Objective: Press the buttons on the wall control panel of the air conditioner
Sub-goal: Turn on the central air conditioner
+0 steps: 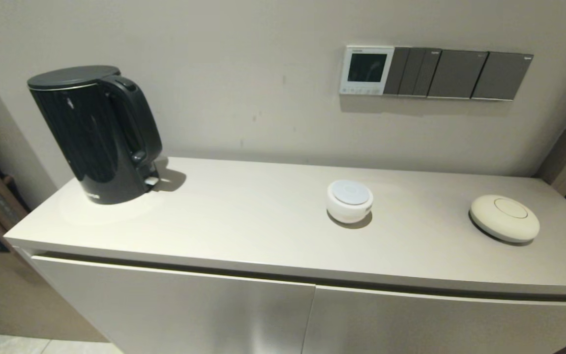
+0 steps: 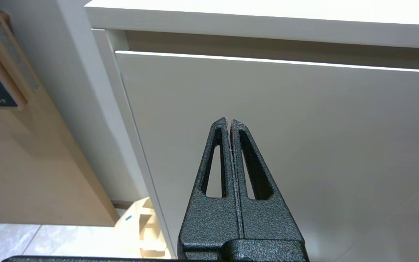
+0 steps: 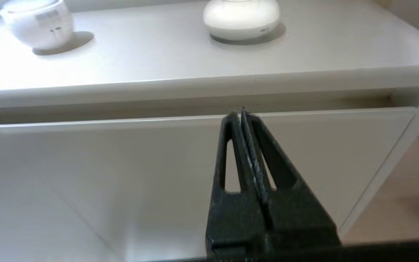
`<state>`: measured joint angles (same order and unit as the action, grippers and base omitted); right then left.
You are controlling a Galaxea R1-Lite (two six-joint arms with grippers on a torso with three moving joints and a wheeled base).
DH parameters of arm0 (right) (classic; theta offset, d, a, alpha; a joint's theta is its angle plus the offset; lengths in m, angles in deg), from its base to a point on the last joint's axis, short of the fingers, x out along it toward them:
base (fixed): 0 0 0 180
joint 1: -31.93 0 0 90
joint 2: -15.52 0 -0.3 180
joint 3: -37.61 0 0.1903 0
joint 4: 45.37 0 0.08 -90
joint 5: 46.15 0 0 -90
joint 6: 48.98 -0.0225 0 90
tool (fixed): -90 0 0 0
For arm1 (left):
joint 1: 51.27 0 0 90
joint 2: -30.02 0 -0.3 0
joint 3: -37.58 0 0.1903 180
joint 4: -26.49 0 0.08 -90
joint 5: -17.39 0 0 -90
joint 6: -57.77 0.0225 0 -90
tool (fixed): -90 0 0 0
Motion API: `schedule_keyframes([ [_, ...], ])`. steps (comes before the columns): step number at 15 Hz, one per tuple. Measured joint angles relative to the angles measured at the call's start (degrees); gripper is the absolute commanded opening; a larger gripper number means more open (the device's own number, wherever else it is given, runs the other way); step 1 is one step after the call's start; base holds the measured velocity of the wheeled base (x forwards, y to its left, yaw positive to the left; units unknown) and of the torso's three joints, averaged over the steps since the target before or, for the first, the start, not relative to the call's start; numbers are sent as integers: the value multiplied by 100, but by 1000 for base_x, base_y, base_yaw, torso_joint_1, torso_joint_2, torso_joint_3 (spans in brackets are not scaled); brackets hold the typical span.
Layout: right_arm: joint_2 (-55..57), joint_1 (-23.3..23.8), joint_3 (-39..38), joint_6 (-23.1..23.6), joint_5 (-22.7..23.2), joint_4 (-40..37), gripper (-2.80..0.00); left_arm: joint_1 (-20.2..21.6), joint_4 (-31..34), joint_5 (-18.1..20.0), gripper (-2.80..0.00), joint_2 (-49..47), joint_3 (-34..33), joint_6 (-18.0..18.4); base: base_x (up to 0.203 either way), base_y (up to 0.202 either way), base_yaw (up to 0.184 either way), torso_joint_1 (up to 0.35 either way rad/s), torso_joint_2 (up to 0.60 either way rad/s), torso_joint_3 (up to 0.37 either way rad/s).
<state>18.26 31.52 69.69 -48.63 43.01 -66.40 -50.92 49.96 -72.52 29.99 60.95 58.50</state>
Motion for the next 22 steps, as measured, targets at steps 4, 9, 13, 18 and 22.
schedule_keyframes([
  [4,1109,99,1044,6,16,423,-280,0,0,-2,-280,0,0,-1,0,0,0,0,0,0],
  [9,3211,228,2733,-35,-140,1493,-280,0,0,0,-280,0,0,-2,0,0,0,0,0,0],
  [13,4744,-390,4139,-155,-944,1675,-280,2,0,-2,-280,0,0,-3,0,0,0,0,0,0],
  [18,6583,-2047,5779,-327,-2668,1714,-280,0,0,0,-280,0,0,-3,0,0,0,0,0,0],
  [22,8133,-2311,6955,-775,-3052,1802,-280,0,0,-2,-280,0,0,-2,0,0,0,0,0,0],
])
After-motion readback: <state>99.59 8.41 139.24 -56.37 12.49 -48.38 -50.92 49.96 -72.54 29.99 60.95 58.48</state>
